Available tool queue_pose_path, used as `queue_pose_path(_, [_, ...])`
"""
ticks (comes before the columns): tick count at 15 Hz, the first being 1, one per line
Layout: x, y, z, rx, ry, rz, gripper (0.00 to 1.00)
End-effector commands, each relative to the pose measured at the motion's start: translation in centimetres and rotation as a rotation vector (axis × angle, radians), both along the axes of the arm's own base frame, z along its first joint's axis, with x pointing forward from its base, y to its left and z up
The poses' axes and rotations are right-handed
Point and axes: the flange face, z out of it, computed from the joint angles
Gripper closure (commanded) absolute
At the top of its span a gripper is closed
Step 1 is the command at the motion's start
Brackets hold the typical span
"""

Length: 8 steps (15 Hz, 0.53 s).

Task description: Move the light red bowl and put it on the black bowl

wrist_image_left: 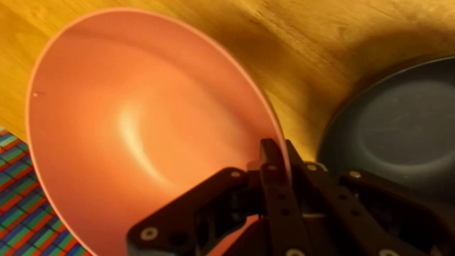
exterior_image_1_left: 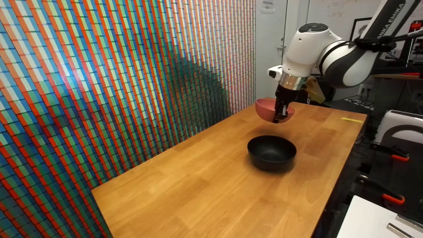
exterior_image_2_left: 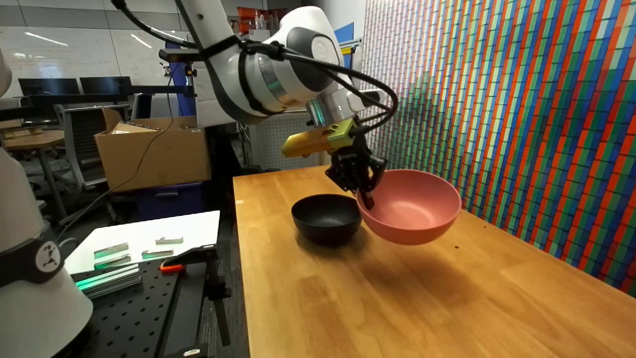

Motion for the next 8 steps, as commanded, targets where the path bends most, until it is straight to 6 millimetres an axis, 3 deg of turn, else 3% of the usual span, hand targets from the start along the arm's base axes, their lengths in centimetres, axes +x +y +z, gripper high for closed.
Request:
queue_pose_path(1, [-4.9, 2.7, 2.7, 0.035, -0.052, 0.120, 0.98])
queue_pose_path(8, [-11.4, 8.0, 2.9, 0.068, -0.049, 0.321, 0.98])
